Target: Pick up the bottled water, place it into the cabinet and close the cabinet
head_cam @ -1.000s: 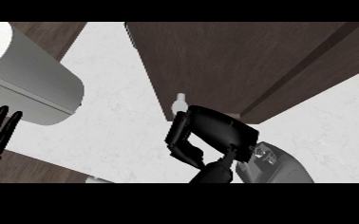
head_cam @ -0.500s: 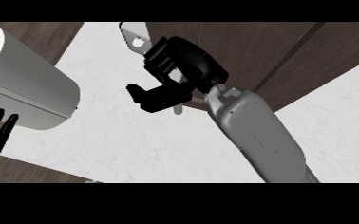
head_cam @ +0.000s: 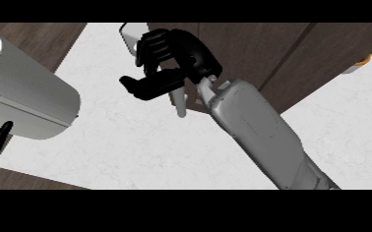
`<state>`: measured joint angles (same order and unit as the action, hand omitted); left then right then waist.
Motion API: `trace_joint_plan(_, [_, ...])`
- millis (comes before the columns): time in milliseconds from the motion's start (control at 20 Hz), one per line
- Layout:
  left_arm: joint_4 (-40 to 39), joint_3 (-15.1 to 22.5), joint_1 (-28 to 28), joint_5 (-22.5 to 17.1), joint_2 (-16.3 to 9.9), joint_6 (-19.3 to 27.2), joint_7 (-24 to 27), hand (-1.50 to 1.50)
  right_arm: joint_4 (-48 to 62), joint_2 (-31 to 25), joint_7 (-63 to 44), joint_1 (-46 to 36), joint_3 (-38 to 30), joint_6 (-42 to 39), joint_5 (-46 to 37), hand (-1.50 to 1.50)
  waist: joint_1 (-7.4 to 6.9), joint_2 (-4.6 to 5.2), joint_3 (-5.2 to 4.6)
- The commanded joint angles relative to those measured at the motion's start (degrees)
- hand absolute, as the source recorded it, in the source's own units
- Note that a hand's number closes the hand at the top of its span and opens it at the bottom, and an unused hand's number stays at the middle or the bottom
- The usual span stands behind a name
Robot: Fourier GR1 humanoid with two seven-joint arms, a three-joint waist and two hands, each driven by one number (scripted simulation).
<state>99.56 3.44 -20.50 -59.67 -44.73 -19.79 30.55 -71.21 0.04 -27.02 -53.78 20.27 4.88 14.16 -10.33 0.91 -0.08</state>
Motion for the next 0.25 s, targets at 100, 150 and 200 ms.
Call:
trace_joint_plan(100, [0.2, -0.6, -0.9, -0.3, 0.6, -0.1, 0.4, -1.5, 10.3, 0.0, 4.1, -8.4, -7.4, 7.5, 2.4, -1.5, 0.51, 1.27, -0.07])
trace_joint_plan(150, [-1.3, -0.7, -1.0, 0.4, 0.4, -1.2, 0.8, -1.5, 10.1, 0.0, 4.4, -8.4, -7.0, 9.0, 3.6, -1.5, 0.7, 1.28, -0.16])
trace_joint_plan(200, [0.0, -0.4, -0.2, -0.5, 0.7, -0.8, 0.3, -1.5, 11.2, 0.0, 5.9, -7.8, -4.7, 9.7, 3.5, -1.5, 0.37, 1.53, -0.11])
